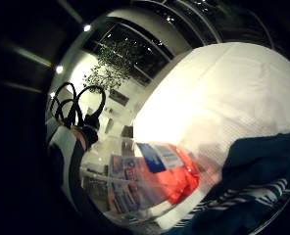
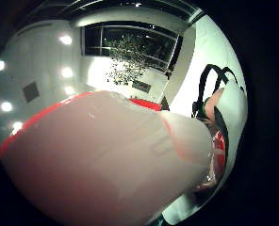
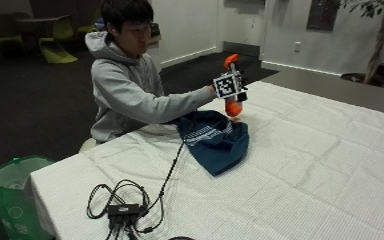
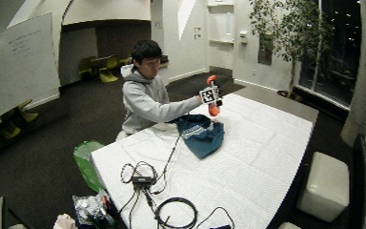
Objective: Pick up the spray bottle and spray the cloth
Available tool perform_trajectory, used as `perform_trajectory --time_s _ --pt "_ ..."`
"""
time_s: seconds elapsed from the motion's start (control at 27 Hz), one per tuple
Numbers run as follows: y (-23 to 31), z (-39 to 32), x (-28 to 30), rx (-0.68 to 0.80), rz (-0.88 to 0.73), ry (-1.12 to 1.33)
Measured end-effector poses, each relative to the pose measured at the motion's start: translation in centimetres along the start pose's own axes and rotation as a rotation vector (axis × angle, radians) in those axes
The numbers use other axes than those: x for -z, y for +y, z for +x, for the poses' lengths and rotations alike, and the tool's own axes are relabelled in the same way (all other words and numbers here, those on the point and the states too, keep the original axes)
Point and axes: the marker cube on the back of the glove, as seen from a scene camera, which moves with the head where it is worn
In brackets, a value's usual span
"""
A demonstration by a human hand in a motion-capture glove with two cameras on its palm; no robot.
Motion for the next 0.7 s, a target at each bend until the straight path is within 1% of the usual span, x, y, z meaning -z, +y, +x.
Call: perform_trajectory --time_s 0.11,0.15,0.26,0.3,0.41,0.44,0.56,0.67,0.7 --pt "0.9 1.4 -0.5 -0.018 -0.069 -0.01" --pt "0.7 1.9 -0.7 -0.019 -0.056 0.004" --pt "-0.8 3.5 -1.2 -0.026 0.053 0.056" --pt "-0.6 3.8 -1.3 -0.03 0.039 0.06" --pt "1.3 4.5 -1.4 -0.037 -0.122 0.085" --pt "1.6 4.7 -1.5 -0.034 -0.148 0.1" --pt "0.8 4.7 -1.6 -0.014 -0.129 0.105" --pt "0.6 4.4 -1.2 0.011 -0.142 0.084" --pt "0.2 4.4 -1.0 0.018 -0.121 0.082"
